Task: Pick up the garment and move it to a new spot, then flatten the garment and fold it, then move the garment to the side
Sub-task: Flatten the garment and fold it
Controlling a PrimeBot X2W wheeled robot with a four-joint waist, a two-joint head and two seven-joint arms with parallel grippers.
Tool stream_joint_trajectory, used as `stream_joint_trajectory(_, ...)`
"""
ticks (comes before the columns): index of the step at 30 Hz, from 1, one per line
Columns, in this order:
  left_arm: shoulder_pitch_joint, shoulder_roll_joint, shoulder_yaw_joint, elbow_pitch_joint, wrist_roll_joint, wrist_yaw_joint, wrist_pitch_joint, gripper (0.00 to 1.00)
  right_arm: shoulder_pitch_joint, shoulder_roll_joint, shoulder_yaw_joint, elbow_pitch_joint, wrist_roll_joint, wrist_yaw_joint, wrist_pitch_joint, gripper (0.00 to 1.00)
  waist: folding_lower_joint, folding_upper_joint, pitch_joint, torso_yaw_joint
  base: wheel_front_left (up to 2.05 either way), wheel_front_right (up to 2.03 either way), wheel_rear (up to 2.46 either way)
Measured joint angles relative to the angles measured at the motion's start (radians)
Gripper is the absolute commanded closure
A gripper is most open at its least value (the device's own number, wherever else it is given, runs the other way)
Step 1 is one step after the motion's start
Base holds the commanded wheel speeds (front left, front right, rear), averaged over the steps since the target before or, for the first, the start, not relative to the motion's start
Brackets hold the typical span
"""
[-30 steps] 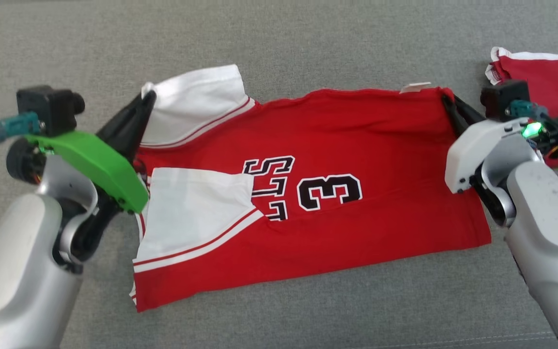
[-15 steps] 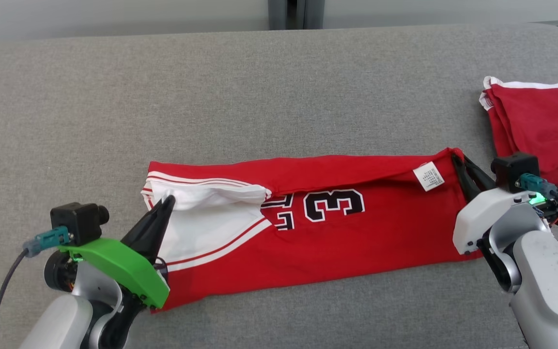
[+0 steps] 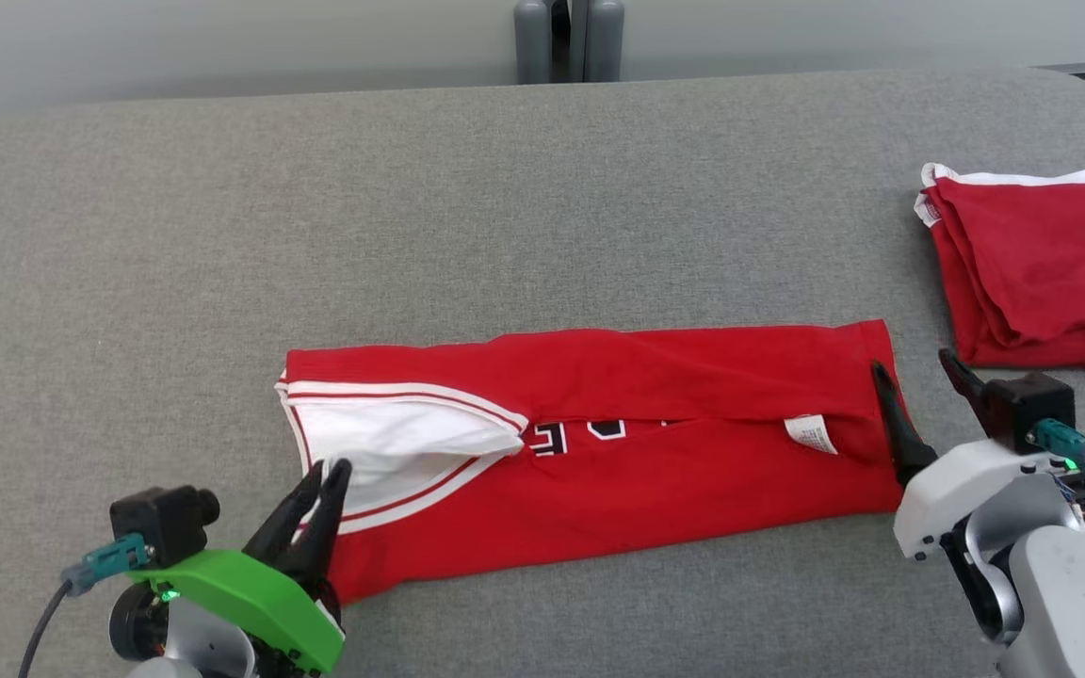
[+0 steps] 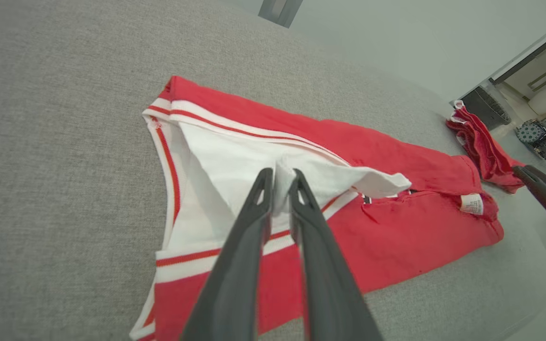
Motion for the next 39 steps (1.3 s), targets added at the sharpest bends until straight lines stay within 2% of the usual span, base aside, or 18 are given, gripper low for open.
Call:
stream_joint_trajectory(10,0.083,-0.034,0.024,0.049,0.08,0.089,-0.167,0.0,0.123,0.096,-0.176,-0.056,-0.022,0.0,-0.049,0.0,0.0,0.0,-0.015,-0.002,0.0,0.0,0.0)
stream_joint_trajectory(16,0.08,-0.06,0.038,0.074,0.136,0.135,-0.253,0.0,0.14,0.122,-0.209,-0.075,-0.027,0.0,-0.032,0.0,0.0,0.0,-0.027,0.004,0.0,0.0,0.0)
stream_joint_trajectory(26,0.043,-0.068,0.059,0.08,0.162,0.16,-0.283,0.0,0.081,0.115,-0.177,-0.059,-0.042,0.0,0.076,0.0,0.0,0.0,-0.051,0.043,0.0,0.0,0.0)
stream_joint_trajectory(30,0.042,-0.074,0.054,0.082,0.164,0.161,-0.285,0.0,0.073,0.1,-0.174,0.003,-0.05,0.0,0.139,0.0,0.0,0.0,-0.057,0.07,0.0,0.0,0.0)
stream_joint_trajectory(39,0.042,-0.074,0.055,0.083,0.167,0.163,-0.286,0.0,0.045,0.09,-0.249,0.163,-0.077,0.0,0.202,0.0,0.0,0.0,-0.06,0.138,0.0,0.0,0.0)
